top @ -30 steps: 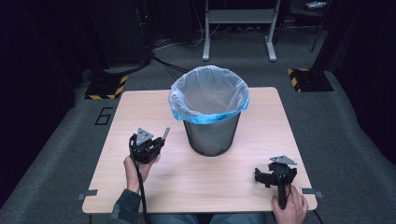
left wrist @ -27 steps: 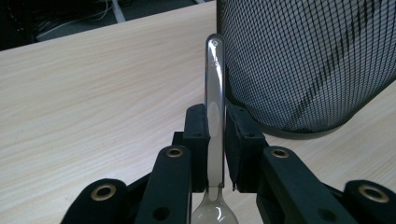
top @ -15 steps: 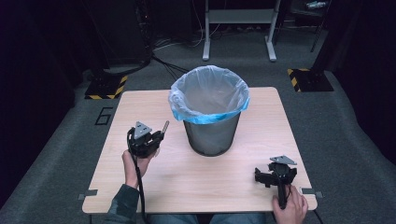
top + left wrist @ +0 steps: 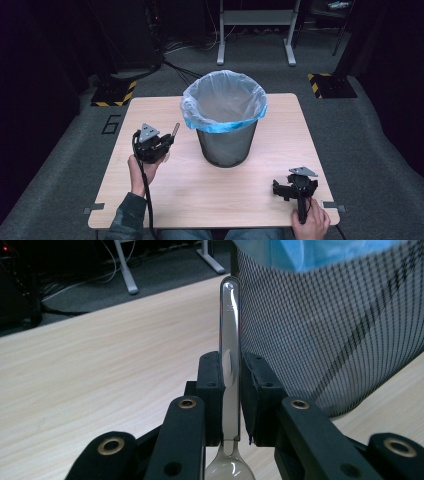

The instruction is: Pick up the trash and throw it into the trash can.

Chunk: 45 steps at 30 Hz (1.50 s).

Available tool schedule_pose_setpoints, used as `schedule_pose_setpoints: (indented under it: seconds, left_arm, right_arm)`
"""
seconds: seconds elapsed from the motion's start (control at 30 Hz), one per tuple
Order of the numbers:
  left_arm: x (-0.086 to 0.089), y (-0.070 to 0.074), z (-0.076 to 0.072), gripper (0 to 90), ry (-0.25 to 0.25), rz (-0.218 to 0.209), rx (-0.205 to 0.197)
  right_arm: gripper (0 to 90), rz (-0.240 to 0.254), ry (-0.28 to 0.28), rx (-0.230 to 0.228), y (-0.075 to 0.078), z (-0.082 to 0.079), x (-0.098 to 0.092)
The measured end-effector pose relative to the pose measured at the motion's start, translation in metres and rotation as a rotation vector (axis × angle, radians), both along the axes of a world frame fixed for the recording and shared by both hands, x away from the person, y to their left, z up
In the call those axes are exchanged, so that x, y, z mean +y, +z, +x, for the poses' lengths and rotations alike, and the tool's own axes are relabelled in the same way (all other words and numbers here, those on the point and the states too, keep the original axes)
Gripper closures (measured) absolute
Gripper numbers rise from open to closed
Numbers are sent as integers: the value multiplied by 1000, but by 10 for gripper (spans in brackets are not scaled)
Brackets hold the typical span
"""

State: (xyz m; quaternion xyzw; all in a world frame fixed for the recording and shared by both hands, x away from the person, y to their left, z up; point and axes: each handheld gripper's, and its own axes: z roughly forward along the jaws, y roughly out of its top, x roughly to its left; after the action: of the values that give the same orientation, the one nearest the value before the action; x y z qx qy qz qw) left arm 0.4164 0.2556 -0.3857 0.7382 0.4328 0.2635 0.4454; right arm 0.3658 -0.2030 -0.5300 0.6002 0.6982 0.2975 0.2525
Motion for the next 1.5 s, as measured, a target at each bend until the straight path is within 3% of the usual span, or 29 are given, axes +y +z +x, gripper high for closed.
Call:
schedule_pose_setpoints:
  seconds: [0.23,0.5,0.73,0.93,1.07,1.23,1.5]
  left_arm:
    - [-5,19,1,793,-10,10,-13]
    - [-6,46,-2,793,-12,-14,-40]
    - [-10,59,-2,793,-16,-7,-46]
    - [-13,80,-1,794,-15,10,-65]
    - [-20,94,5,794,-21,33,-85]
    - [-27,103,13,794,-27,35,-96]
    - [-54,118,32,794,-62,47,-106]
  right_arm:
    - [0,4,-10,1,0,0,1]
    - [0,3,-10,1,0,0,1]
    - [0,1,-11,0,0,0,1]
    - [0,1,-10,0,0,0,1]
    - [0,1,-11,0,0,0,1]
    - [0,1,-11,0,0,0,1]
    - [0,0,-11,0,0,0,1]
